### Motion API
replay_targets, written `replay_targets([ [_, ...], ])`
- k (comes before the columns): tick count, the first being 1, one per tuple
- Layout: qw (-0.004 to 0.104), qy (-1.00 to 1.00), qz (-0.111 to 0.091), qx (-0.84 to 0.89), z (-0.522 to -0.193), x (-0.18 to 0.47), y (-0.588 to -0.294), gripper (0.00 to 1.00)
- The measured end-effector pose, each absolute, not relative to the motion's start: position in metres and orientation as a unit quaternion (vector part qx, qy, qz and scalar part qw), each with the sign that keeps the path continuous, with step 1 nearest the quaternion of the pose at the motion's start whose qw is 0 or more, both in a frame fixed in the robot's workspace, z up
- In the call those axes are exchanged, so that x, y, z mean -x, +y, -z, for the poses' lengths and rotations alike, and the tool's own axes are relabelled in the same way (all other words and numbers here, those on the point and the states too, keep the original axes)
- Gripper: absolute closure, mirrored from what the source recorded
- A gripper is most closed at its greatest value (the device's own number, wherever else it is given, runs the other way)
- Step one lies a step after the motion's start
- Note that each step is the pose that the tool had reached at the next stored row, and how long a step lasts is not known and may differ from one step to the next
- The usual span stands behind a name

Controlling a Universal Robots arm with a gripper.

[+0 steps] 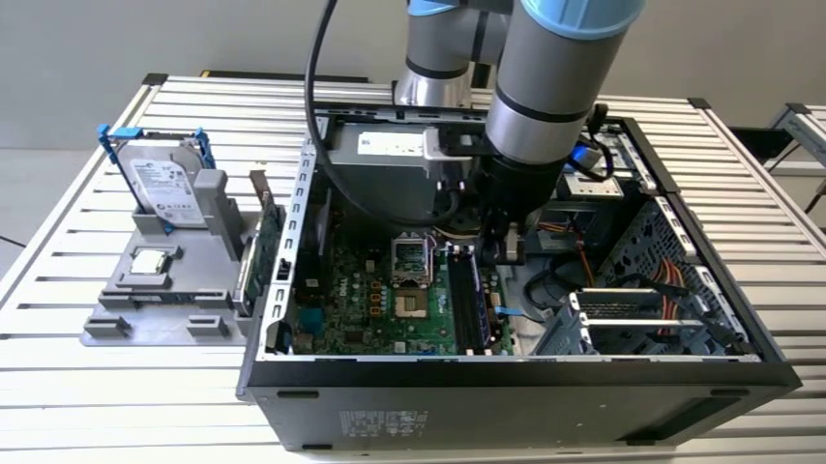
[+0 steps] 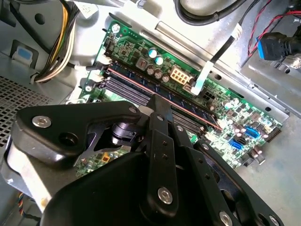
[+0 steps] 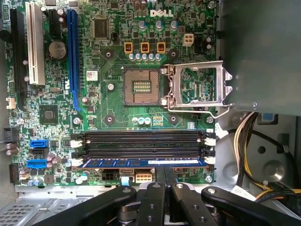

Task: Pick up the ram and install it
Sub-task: 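Press down the ram until it locks into place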

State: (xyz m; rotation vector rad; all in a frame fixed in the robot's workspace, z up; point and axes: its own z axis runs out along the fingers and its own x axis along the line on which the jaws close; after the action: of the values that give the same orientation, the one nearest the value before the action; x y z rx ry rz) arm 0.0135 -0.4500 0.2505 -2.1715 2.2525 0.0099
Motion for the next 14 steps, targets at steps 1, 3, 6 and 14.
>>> replay_targets([
  [1,0.006,0.72,-0.003,0.694,-0.2499,-0.0135,-0.45,1.0],
  [3,0.006,0.72,-0.003,0.694,-0.249,-0.0134,-0.4501,1.0],
  [6,0.006,0.72,-0.003,0.694,-0.2479,-0.0135,-0.4506,1.0],
  [14,0.006,0.722,-0.005,0.692,-0.244,-0.0142,-0.4523,1.0],
])
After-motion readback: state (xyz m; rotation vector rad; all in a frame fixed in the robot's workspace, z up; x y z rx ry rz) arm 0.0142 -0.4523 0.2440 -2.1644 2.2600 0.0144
